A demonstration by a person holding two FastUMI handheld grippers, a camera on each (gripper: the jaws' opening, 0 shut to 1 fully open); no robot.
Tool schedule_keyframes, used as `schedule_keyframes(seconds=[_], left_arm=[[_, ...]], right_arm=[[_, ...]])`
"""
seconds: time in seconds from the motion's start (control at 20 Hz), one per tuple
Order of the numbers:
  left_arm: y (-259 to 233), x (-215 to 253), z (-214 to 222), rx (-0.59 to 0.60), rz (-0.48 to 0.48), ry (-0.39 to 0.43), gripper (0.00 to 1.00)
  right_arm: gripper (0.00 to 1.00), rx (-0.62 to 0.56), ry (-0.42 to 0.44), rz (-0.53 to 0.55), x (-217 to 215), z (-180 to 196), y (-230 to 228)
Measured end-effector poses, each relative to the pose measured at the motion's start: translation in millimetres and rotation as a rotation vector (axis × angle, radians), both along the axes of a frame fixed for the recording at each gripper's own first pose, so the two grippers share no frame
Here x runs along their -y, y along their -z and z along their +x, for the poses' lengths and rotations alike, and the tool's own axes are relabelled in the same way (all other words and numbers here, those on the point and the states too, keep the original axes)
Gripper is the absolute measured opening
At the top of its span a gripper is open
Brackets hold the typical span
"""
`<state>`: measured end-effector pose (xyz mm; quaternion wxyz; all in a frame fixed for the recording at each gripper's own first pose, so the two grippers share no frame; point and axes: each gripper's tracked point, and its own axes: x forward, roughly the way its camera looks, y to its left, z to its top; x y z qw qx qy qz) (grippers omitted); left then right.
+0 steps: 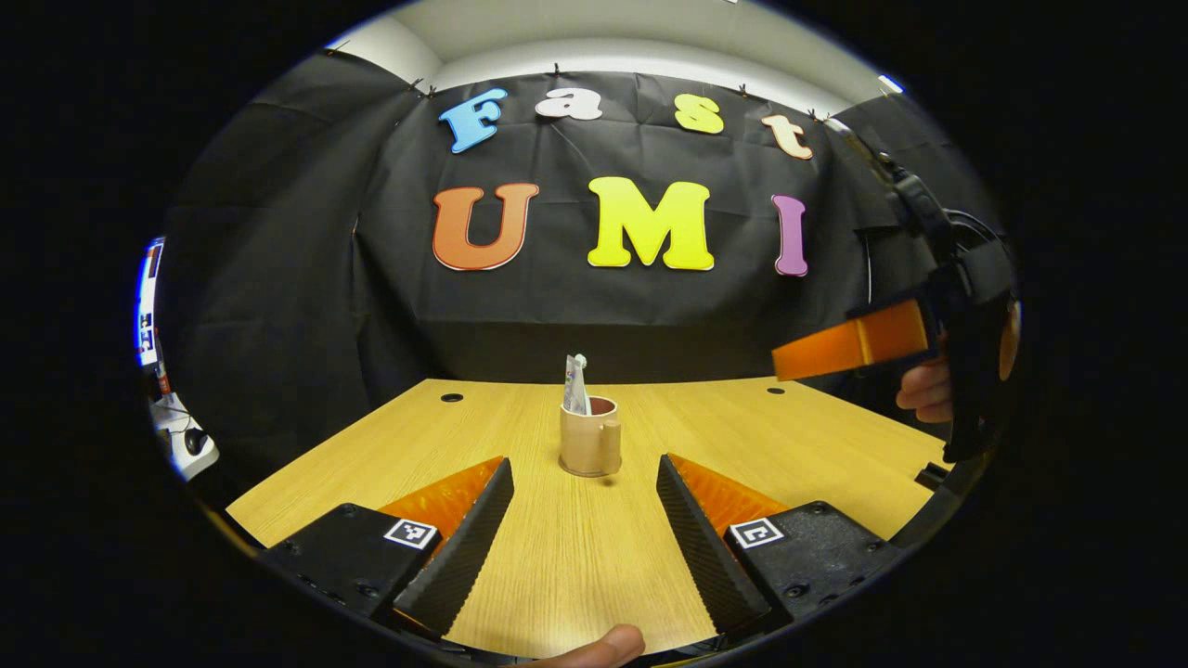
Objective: Put the toothbrush and toothpaste on the desktop into the cup, then pick up the cup and place it on the coaster on the desktop.
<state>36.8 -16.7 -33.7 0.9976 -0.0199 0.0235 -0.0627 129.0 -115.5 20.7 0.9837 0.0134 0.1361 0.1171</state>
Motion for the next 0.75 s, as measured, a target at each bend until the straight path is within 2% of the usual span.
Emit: schedule_keyframes(seconds=[0.15,0.4,0.6,0.75], left_arm=[[-18,-4,-6,0.041,0.016,-0.029,0.98],[-33,5,-28,0.064,-0.046,-0.024,0.98],[-41,6,-41,0.093,-0.050,-0.030,0.98],[-41,5,-45,0.085,-0.033,-0.038,0.98]], right_arm=[[0.95,0.070,0.071,0.023,31,-32,7],[0.95,0.159,0.190,0.056,75,-79,14],[0.95,0.220,0.199,0.055,78,-103,17],[0.95,0.259,0.211,0.009,79,-102,21]])
